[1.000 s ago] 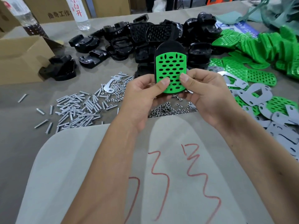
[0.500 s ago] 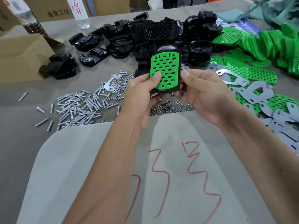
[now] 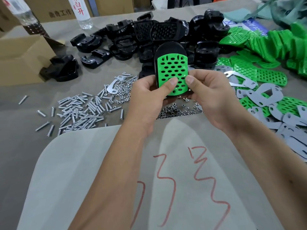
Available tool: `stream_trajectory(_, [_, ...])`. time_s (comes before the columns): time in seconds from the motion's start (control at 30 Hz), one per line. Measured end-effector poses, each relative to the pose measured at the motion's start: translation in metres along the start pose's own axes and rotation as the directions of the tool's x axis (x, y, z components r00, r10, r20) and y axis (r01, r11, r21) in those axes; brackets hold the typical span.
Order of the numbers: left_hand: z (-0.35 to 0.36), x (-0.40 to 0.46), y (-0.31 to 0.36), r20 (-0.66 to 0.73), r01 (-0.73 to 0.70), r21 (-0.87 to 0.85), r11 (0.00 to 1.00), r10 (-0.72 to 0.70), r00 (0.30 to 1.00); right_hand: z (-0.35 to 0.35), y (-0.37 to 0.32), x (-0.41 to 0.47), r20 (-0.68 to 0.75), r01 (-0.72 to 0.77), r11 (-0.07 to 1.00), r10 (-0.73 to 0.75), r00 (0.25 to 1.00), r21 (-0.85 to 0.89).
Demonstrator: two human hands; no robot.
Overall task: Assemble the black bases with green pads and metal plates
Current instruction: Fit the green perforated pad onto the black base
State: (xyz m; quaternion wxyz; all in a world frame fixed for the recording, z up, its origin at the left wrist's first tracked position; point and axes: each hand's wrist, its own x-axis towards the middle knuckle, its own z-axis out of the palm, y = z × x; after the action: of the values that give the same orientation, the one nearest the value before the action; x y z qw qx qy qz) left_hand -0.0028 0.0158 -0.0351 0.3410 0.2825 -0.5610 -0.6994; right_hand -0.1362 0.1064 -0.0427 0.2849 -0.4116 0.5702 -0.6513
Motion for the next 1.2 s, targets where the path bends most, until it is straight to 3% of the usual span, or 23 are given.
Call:
stream_trajectory(0.13, [-0.002,0.001,0.0,-0.018,0.016,-0.021,1.0,-0.016,1.0,0.003,0.001,0.0,0.006,0.034,0.994,-0.033,0.999,-0.105])
stream_trajectory(0.4, [-0.005,0.0,-0.001,-0.009,0.023,-0.103,0.994,-0.024,1.0,0.004,-0.003,-0.001,0.036,0.03,0.999,-0.03,0.999,-0.016])
stream_trajectory(0.67, [-0.005,0.0,0.001,0.023,0.067,-0.133,0.989,-0.064,0.998,0.005,-0.004,-0.003,0.012,0.069,0.983,-0.068,0.998,-0.173])
stream_trajectory(0.87, [-0.003,0.0,0.0,0.01,0.084,-0.134,0.987,-0.083,0.997,0.006,-0.004,-0.002,-0.003,0.062,0.981,-0.064,0.998,-0.182])
stream_trajectory(1.03, [0.001,0.0,-0.001,-0.047,0.06,-0.171,0.983,-0.069,0.997,0.008,-0.005,-0.005,0.064,-0.009,0.997,0.004,0.998,0.072])
stream_trajectory(1.2, [0.005,0.0,-0.001,-0.014,0.049,-0.254,0.966,-0.055,0.998,0.01,-0.008,-0.007,0.055,-0.022,0.959,0.006,0.998,0.283])
